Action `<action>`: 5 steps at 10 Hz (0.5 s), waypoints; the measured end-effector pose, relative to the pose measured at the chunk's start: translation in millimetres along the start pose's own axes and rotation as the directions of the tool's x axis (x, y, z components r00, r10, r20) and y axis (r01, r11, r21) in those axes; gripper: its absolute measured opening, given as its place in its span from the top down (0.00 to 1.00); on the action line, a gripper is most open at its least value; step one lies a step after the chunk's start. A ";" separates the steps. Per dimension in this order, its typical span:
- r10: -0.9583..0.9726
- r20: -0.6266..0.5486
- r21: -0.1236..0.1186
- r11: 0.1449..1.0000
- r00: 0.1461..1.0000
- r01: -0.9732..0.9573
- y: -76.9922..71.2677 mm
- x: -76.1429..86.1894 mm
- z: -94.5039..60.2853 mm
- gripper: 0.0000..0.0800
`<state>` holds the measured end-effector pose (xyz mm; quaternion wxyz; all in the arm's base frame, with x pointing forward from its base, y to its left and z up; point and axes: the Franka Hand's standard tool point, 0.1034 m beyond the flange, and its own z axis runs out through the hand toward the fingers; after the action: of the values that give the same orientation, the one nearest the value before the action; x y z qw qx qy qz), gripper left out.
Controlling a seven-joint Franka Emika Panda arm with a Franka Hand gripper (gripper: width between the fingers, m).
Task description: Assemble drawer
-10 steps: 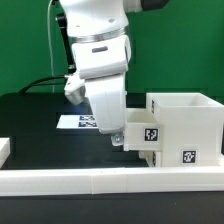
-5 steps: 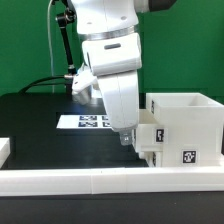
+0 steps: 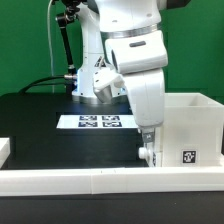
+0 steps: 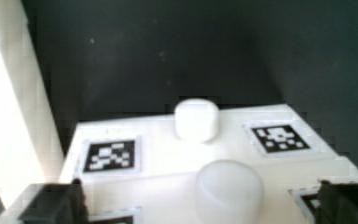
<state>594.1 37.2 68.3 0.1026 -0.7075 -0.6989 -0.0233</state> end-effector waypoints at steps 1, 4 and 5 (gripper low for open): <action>-0.013 0.011 -0.002 1.000 1.000 0.013 0.1 -0.5 0.3 0.19; 0.008 0.018 -0.014 1.000 1.000 -0.008 -0.1 -24.2 -12.9 0.19; 0.019 0.024 -0.026 0.999 1.000 -0.019 -4.4 -30.3 -20.9 0.19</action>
Offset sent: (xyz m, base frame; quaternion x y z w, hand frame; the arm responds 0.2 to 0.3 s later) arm -0.0137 -0.0414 0.0188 -0.0012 -0.0233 -0.0185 0.9996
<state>591.4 3.7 83.8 0.0849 -0.7156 -0.6929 -0.0227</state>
